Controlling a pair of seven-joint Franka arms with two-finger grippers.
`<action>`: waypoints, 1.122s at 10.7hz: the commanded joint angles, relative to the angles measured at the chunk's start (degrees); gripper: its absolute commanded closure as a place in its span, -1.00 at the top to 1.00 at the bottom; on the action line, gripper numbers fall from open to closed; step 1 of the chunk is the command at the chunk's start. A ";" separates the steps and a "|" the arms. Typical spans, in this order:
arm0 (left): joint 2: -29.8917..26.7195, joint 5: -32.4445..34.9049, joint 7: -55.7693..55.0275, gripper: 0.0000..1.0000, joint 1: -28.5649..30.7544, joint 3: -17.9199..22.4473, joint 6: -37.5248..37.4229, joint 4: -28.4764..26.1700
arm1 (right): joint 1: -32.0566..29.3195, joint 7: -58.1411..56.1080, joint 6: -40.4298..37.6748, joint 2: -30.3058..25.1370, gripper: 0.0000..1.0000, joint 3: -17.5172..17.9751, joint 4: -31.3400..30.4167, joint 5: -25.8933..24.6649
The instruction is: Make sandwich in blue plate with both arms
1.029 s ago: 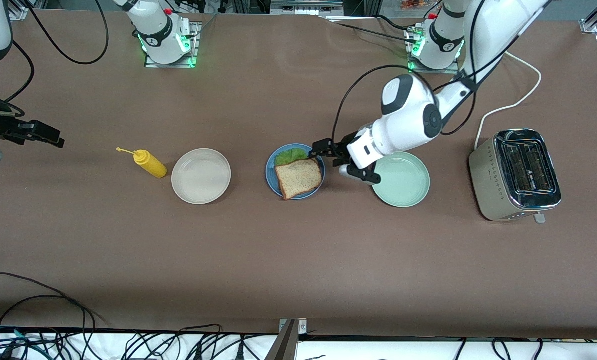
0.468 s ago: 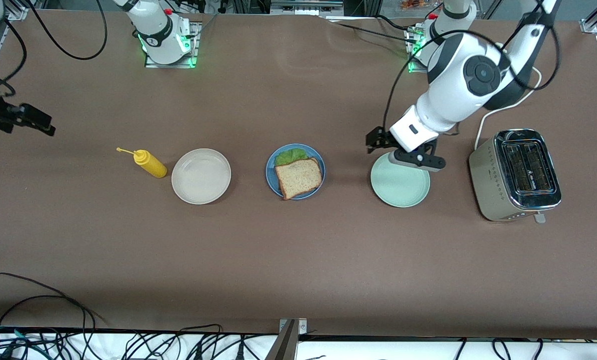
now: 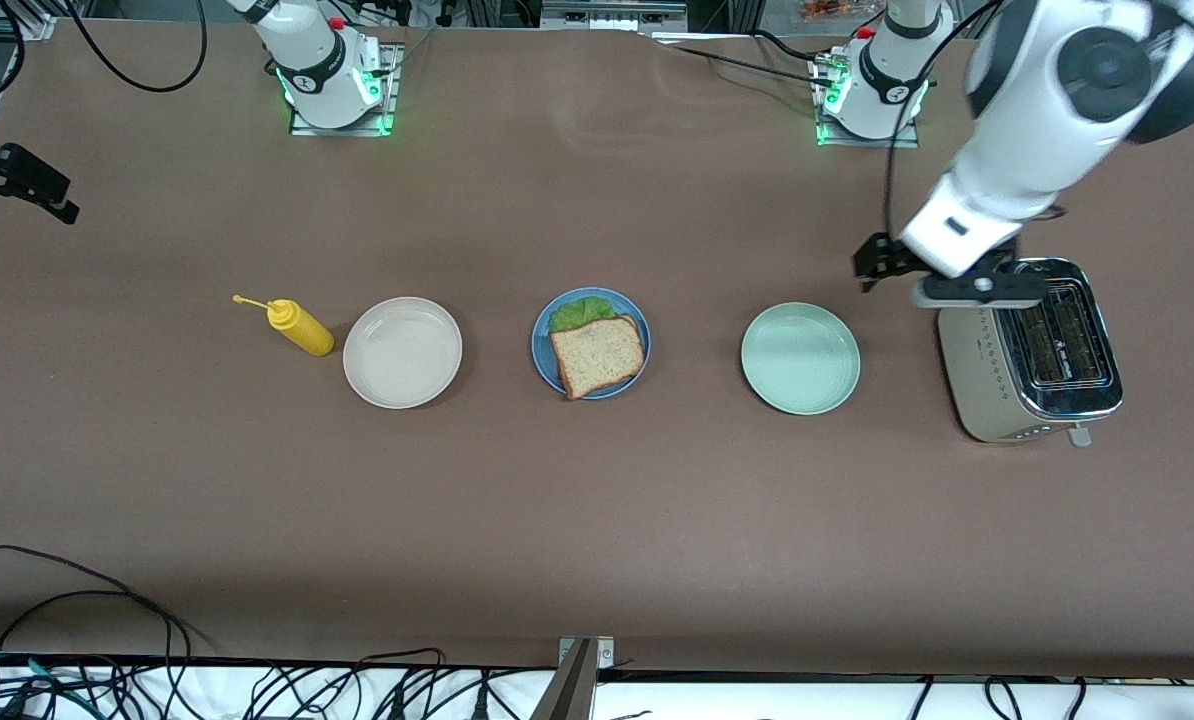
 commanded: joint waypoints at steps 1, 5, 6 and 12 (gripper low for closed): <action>-0.52 0.71 9.12 1.00 -4.20 9.69 -13.78 11.87 | -0.37 -6.33 -1.48 -0.45 1.00 -1.42 1.35 0.86; 2.89 -3.86 16.44 1.00 -4.29 14.72 -24.62 26.47 | 0.07 -5.28 -9.45 11.56 1.00 -1.60 17.29 2.88; 4.30 -3.16 16.71 1.00 -4.02 14.81 -26.55 28.93 | -0.02 -5.19 -9.40 12.81 1.00 -1.51 18.04 3.32; 7.92 -3.95 17.15 1.00 -3.67 15.43 -26.57 30.37 | 0.60 -5.63 -7.47 10.98 1.00 -1.51 15.07 5.17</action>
